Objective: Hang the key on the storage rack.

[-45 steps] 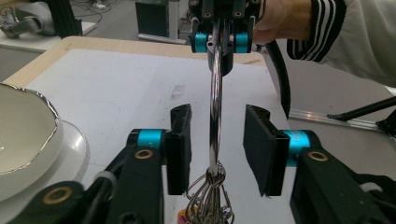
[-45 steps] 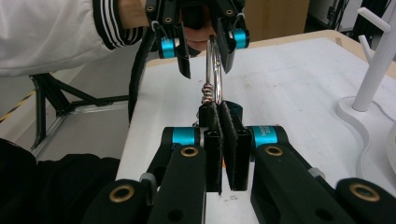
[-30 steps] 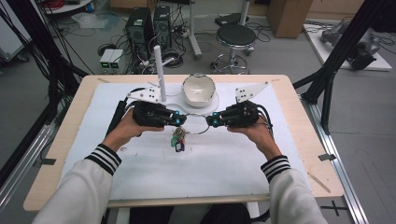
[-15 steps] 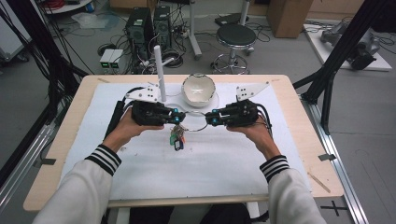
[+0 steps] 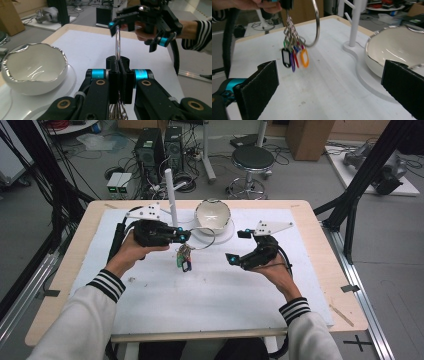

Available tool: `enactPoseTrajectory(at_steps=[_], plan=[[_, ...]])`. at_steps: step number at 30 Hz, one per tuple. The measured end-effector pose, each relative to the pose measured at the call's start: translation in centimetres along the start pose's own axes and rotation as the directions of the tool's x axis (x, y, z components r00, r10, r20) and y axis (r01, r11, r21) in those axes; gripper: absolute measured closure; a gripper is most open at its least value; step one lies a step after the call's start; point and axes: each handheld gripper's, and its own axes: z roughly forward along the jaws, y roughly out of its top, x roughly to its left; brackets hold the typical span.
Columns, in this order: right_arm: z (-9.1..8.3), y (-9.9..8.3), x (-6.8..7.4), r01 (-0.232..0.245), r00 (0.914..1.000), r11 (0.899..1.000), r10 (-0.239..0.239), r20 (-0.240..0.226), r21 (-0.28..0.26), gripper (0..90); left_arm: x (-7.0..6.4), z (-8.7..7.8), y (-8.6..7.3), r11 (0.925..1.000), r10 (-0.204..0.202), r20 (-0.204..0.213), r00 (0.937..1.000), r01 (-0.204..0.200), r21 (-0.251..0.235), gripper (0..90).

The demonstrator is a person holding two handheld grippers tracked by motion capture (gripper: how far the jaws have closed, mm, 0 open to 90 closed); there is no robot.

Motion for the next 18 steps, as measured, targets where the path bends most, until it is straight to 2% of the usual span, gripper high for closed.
enactPoseTrajectory(at_steps=[3,4,7,11,17,18], plan=[[-0.6,-0.5,0.1,-0.015,0.9986,0.999,0.013,0.052,0.039,0.7,0.8,-0.7,-0.1,0.9995,-0.019,-0.025,0.9995,0.019,-0.025,87.3],[-0.8,-0.4,0.2,-0.011,0.998,0.999,0.009,0.062,0.035,0.8,1.1,-0.9,-0.2,0.9994,-0.025,-0.037,0.999,0.024,-0.026,87.3],[-1.8,-0.6,0.7,0.018,0.9966,0.999,-0.015,0.081,-0.03,0.8,1.9,-1.6,-0.5,0.9986,-0.048,-0.081,0.9955,0.046,-0.024,87.3],[-3.0,-1.4,1.0,0.03,0.9922,0.997,-0.021,0.123,-0.074,0.8,2.7,-2.4,-0.8,0.9972,-0.069,-0.132,0.9889,0.065,-0.038,87.3],[-4.5,-3.2,1.0,0.014,0.9873,0.993,0.005,0.159,-0.119,0.8,3.7,-3.2,-1.3,0.9934,-0.111,-0.192,0.9751,0.103,-0.05,87.3],[-4.8,-3.6,1.1,-0.002,0.9868,0.993,0.022,0.16,-0.122,0.8,3.8,-3.3,-1.4,0.993,-0.116,-0.202,0.9726,0.108,-0.049,87.3]])
